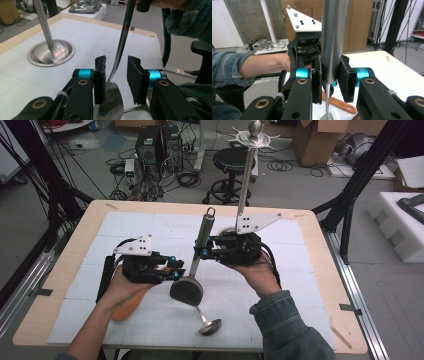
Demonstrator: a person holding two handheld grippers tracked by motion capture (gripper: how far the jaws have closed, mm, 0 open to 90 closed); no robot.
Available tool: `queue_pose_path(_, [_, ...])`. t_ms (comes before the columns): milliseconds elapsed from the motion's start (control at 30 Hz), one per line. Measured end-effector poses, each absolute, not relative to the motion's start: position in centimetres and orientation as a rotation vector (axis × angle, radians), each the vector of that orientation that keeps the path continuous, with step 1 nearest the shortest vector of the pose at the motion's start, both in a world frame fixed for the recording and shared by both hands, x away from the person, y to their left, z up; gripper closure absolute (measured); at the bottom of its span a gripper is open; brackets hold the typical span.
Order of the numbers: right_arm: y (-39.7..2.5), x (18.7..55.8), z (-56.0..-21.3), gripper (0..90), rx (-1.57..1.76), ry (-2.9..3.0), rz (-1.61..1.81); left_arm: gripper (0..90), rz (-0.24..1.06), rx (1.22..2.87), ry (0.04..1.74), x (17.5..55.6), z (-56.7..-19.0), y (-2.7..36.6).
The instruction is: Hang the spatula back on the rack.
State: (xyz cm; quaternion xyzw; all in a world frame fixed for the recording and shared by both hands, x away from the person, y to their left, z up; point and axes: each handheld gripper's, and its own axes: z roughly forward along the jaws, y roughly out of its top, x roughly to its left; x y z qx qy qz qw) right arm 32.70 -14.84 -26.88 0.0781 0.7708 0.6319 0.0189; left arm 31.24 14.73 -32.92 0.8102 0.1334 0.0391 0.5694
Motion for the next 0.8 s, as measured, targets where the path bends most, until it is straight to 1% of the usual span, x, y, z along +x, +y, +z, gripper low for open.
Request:
queue_pose_path(433, [-16.8, 33.3, -25.6, 76.1, 0.301, 2.349, 1.914, 60.7, 0.13, 1.896, 0.352, 30.4, -33.4, 16.3])
queue_pose_path(800, [-18.0, 33.9, -25.4, 76.1, 0.352, 2.32, 1.9, 51.8, 0.158, 1.907, 0.386, 29.8, -34.5, 17.0])
